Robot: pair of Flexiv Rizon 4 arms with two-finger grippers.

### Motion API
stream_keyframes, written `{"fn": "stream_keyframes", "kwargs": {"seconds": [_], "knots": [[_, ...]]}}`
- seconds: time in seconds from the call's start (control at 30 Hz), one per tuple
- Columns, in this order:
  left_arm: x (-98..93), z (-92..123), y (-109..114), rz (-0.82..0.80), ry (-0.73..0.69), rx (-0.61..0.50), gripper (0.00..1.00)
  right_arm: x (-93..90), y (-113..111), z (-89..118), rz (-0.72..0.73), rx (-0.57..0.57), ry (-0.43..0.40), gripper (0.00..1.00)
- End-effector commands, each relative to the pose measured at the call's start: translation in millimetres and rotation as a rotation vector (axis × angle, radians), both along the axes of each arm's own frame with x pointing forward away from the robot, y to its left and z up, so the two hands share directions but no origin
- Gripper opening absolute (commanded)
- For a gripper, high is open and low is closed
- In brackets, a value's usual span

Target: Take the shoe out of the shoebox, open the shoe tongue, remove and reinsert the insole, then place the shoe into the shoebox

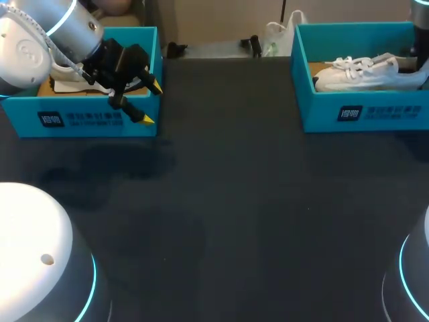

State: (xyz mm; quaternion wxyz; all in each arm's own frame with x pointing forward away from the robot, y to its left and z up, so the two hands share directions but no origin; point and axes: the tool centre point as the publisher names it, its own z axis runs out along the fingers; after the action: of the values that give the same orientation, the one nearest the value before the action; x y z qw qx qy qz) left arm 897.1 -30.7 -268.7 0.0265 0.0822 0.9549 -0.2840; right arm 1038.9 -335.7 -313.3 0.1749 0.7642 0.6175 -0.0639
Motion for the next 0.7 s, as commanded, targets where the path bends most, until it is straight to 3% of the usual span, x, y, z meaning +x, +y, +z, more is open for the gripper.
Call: {"fn": "stream_keyframes", "kwargs": {"seconds": [0.03,0.7], "knots": [[0.2,0.2,-0.3,0.000,0.000,0.004,1.00,-4.3,1.4,-5.0,0.004,-0.008,0.003,0.00],[0.2,0.2,-0.3,0.000,0.000,0.004,1.00,-17.1,-5.7,-40.7,-0.001,-0.016,0.047,0.00]]}}
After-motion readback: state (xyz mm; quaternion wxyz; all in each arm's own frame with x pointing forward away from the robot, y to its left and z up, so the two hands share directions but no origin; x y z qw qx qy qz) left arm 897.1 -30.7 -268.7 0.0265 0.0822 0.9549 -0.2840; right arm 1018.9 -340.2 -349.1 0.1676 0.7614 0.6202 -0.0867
